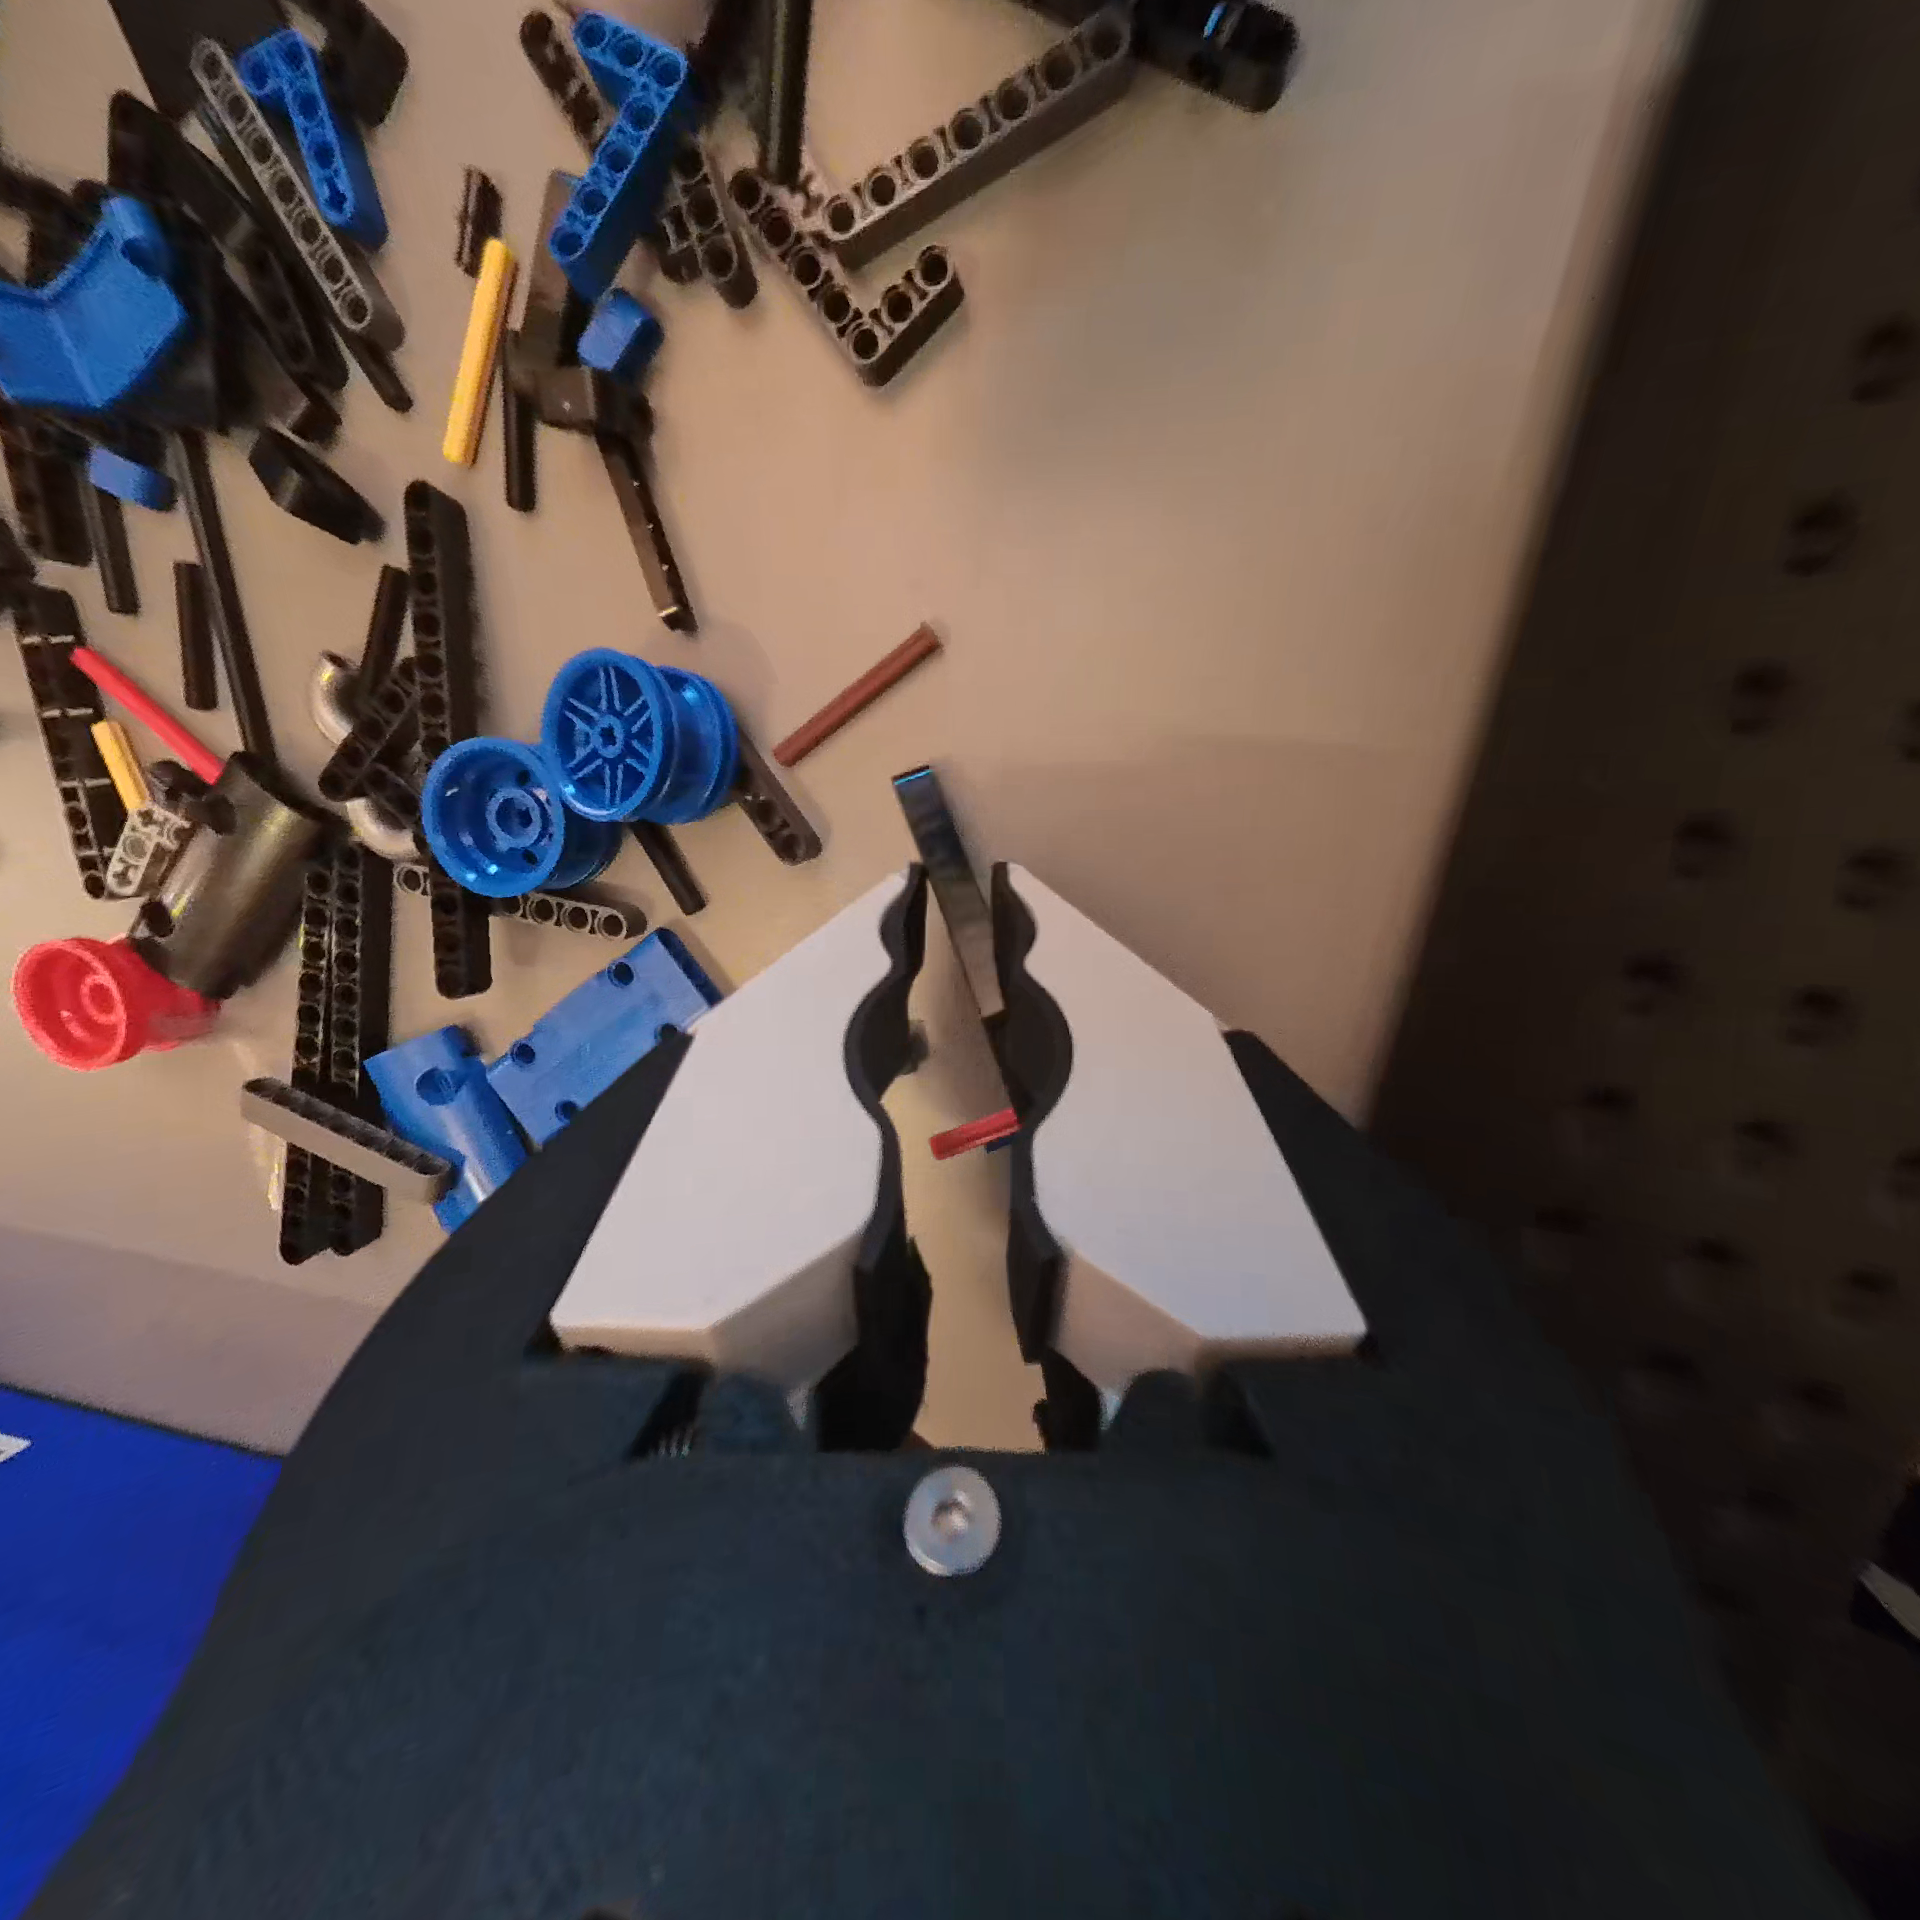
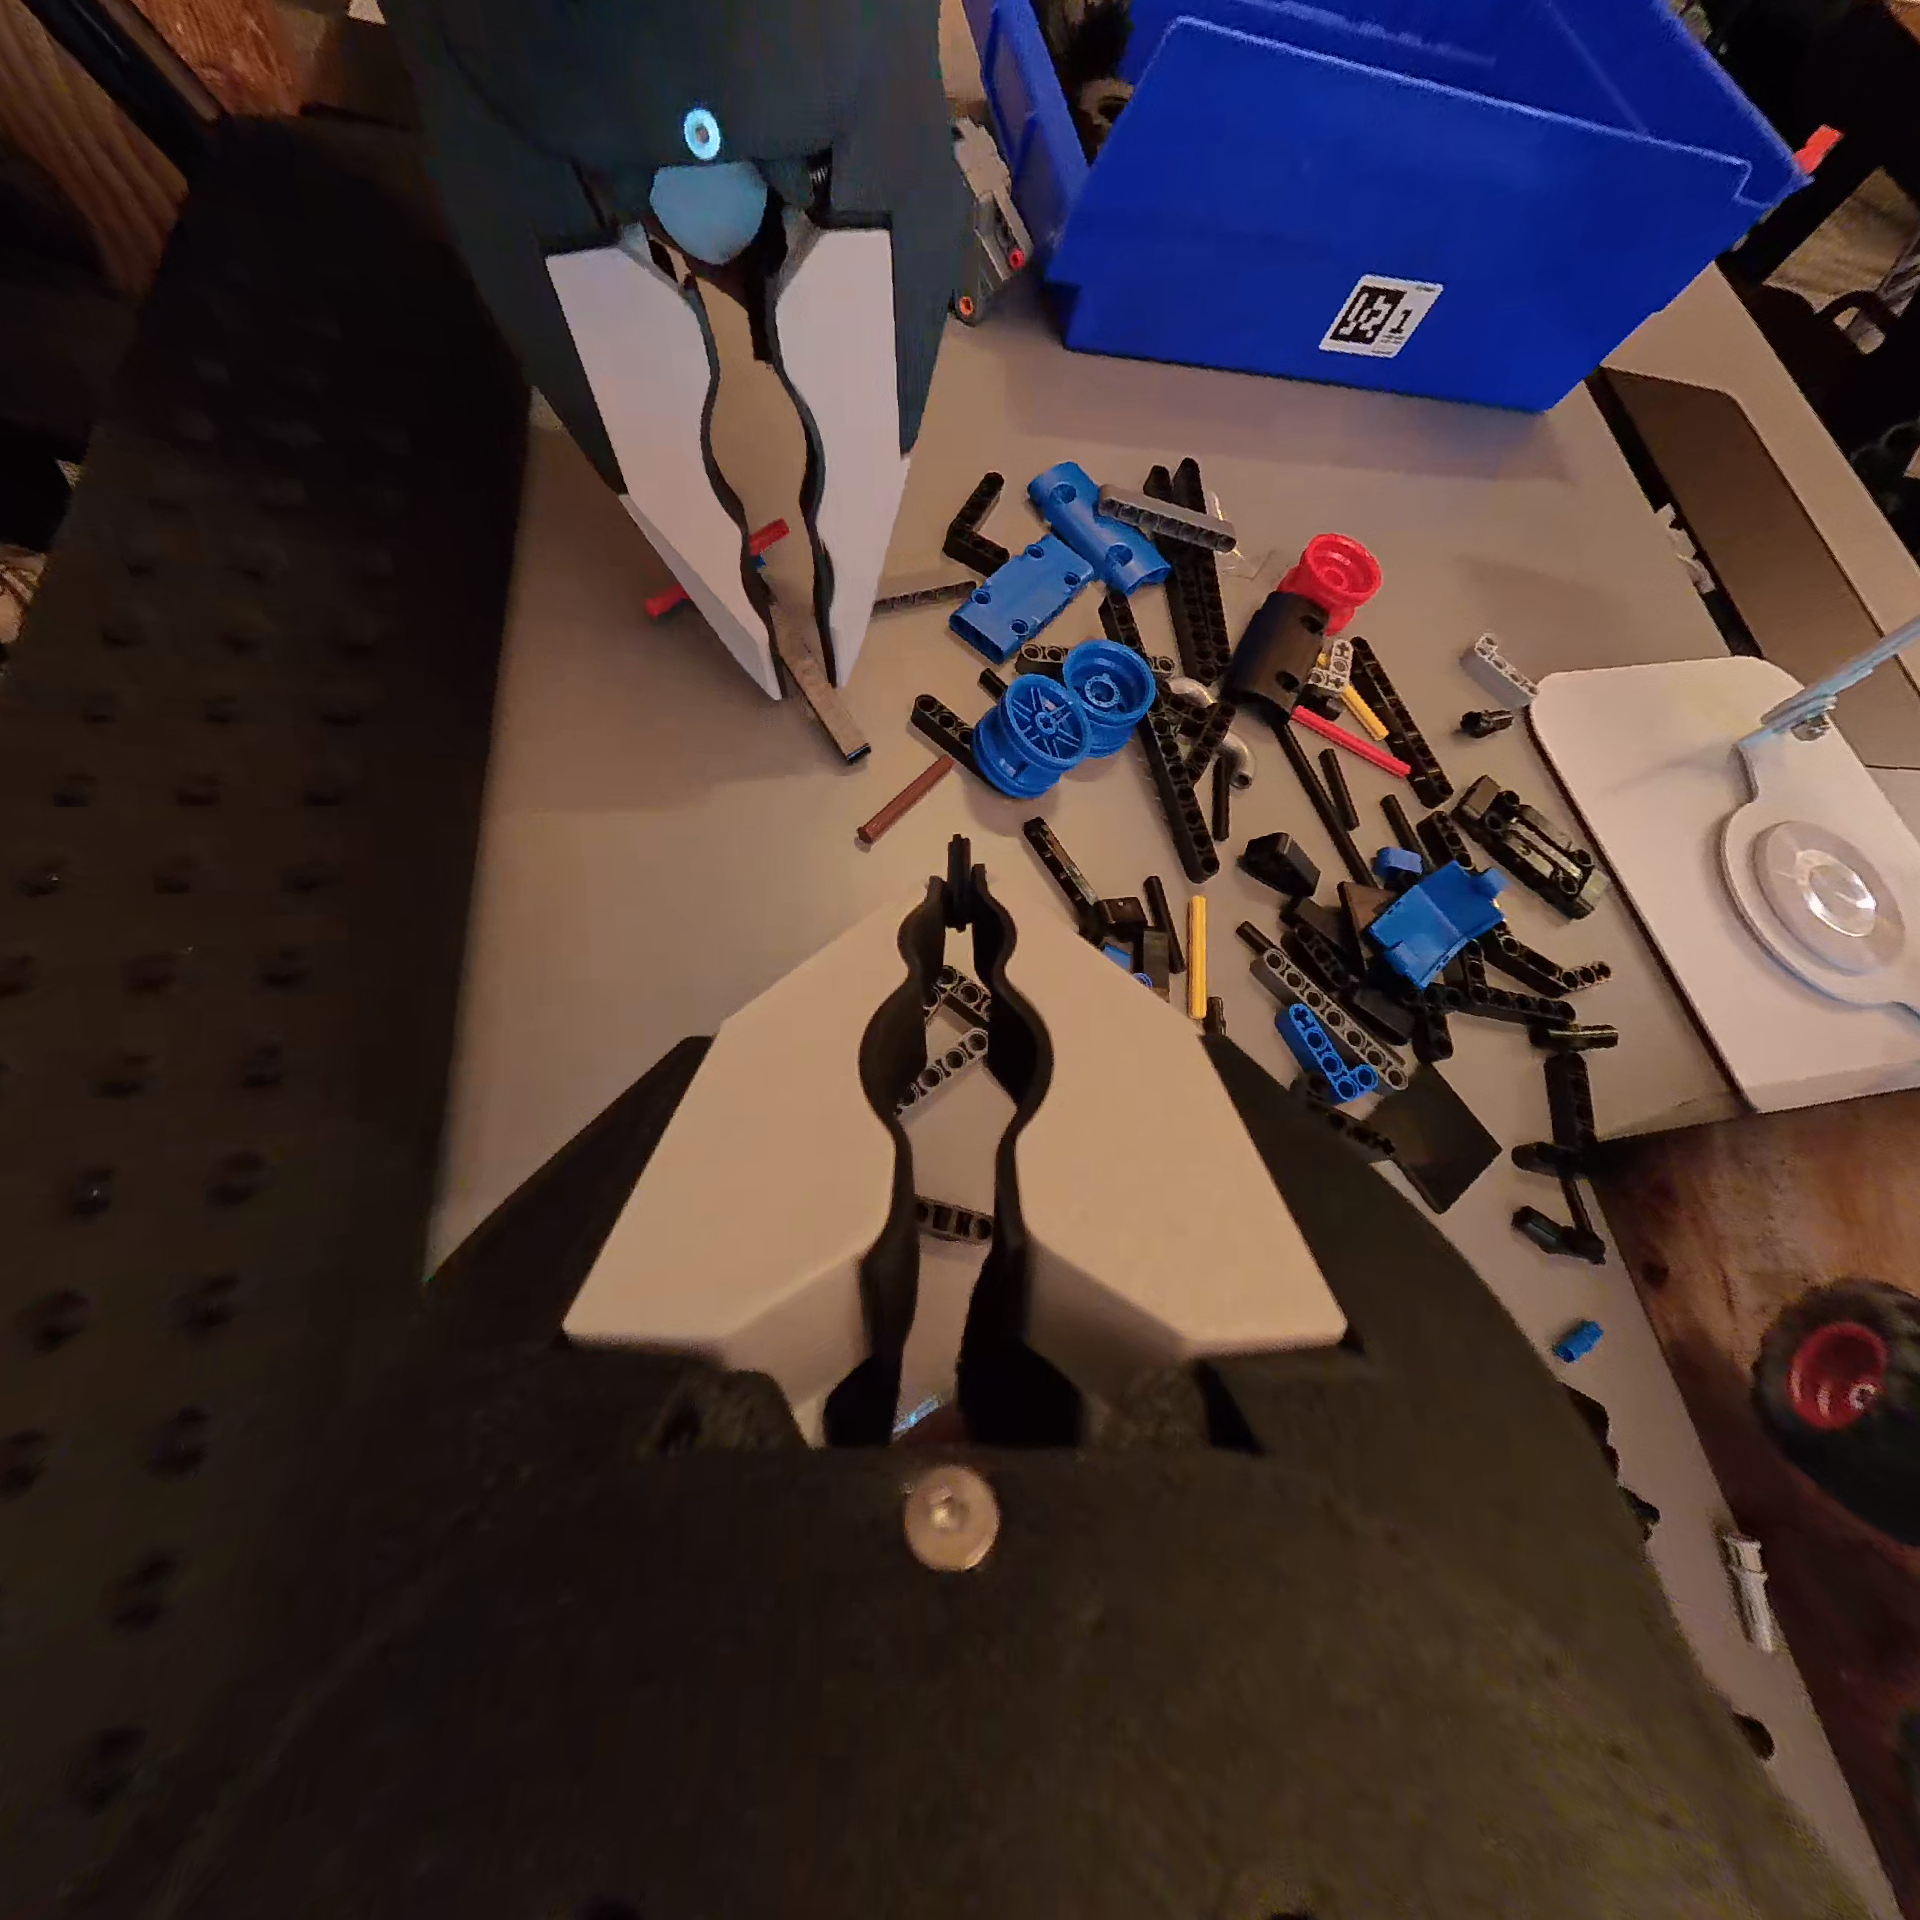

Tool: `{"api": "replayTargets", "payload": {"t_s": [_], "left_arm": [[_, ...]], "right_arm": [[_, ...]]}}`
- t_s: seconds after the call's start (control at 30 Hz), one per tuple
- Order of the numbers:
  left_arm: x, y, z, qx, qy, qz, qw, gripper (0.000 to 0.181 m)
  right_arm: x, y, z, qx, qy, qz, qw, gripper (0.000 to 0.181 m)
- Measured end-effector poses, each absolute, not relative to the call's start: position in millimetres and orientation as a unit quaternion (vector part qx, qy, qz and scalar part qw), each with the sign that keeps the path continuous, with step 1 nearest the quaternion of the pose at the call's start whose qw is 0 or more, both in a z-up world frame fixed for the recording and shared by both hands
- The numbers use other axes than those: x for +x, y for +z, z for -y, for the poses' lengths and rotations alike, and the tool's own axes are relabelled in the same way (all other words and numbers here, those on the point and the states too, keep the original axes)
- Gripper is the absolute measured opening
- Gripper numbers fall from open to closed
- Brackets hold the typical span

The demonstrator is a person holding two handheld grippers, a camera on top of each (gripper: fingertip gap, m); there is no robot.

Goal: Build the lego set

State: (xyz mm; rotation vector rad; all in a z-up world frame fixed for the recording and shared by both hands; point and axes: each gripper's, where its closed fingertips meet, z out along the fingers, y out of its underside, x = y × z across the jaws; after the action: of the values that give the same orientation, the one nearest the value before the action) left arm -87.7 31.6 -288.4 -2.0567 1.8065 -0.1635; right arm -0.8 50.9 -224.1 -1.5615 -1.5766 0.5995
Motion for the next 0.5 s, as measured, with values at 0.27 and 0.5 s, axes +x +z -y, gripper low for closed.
{"api": "replayTargets", "payload": {"t_s": [0.27,0.5], "left_arm": [[-73.9,-280.6,-39.7,-0.783,-0.159,-0.558,0.225,0.005],[-55.6,-259.5,-56.4,-0.797,-0.249,-0.471,0.286,0.006]], "right_arm": [[-7.6,-222.9,-49.0,-0.615,0.235,0.624,0.422,0.002],[-18.8,-222.3,-52.2,-0.598,0.164,0.631,0.467,0.002]]}}
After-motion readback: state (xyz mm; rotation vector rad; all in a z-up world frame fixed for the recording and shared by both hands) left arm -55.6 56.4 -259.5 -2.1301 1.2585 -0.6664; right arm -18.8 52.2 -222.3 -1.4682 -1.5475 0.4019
